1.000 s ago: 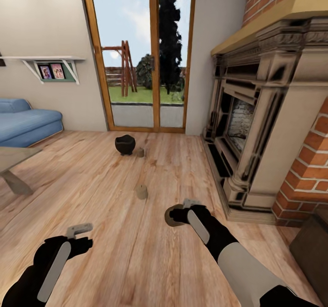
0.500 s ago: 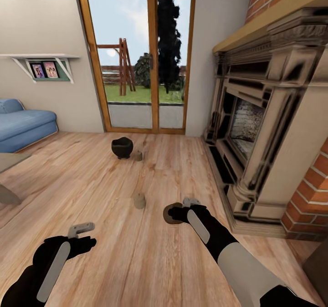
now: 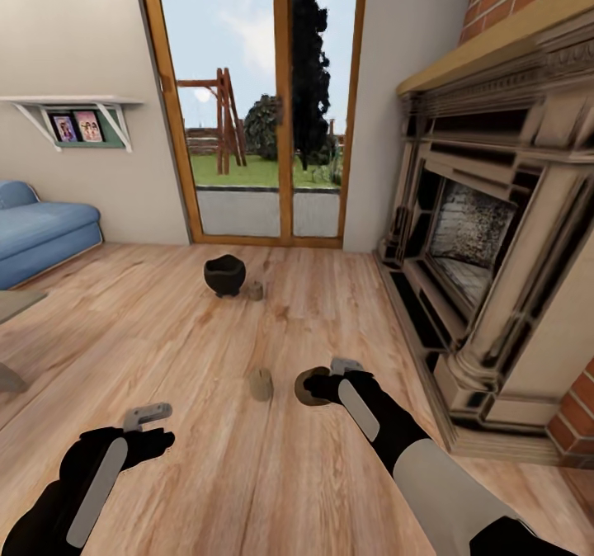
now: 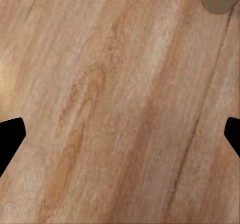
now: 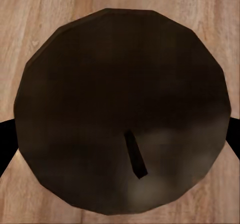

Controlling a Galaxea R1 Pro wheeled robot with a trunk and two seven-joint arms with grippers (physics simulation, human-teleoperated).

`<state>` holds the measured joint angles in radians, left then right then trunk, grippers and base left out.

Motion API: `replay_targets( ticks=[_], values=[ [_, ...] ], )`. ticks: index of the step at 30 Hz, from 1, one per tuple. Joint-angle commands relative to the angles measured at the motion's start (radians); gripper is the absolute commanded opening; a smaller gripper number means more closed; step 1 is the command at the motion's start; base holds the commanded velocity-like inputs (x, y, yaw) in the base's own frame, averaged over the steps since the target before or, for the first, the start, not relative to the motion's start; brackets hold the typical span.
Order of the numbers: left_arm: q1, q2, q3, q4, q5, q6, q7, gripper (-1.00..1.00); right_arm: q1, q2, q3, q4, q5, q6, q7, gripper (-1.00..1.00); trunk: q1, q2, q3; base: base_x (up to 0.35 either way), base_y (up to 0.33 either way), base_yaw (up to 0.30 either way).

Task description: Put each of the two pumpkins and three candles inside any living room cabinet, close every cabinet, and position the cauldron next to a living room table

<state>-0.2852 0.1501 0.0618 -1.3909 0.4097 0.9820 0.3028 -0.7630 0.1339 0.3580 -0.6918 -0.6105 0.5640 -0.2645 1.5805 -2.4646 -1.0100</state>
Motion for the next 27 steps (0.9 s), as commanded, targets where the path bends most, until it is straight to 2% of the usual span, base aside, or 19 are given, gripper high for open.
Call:
replay_targets(
  ticks=[1, 5, 11, 18, 27],
  values=[
    [-0.001, 0.000, 0.000, 0.000, 0.011, 0.003, 0.009, 1.00, -0.001, 0.000, 0.003, -0.002, -0.011, 0.001, -0.010, -1.00, 0.000, 0.000, -0.001, 0.312, 0.186, 0.000],
    [-0.001, 0.000, 0.000, 0.000, 0.011, 0.003, 0.009, 1.00, -0.001, 0.000, 0.003, -0.001, -0.011, 0.001, -0.009, -1.00, 0.000, 0.000, -0.001, 0.310, 0.189, -0.028],
    [-0.001, 0.000, 0.000, 0.000, 0.011, 0.003, 0.009, 1.00, -0.001, 0.000, 0.002, 0.000, -0.012, 0.001, -0.009, -1.00, 0.000, 0.000, -0.001, 0.311, 0.165, -0.212],
    [0.000, 0.000, 0.000, 0.000, 0.010, 0.003, 0.009, 1.00, -0.001, 0.000, 0.002, 0.000, -0.012, 0.001, -0.008, -1.00, 0.000, 0.000, -0.001, 0.328, 0.022, -0.218],
    [-0.001, 0.000, 0.000, 0.000, 0.011, 0.003, 0.009, 1.00, -0.001, 0.001, 0.004, -0.001, -0.012, 0.002, -0.007, -1.00, 0.000, 0.000, -0.001, 0.331, 0.001, -0.017]
  ],
)
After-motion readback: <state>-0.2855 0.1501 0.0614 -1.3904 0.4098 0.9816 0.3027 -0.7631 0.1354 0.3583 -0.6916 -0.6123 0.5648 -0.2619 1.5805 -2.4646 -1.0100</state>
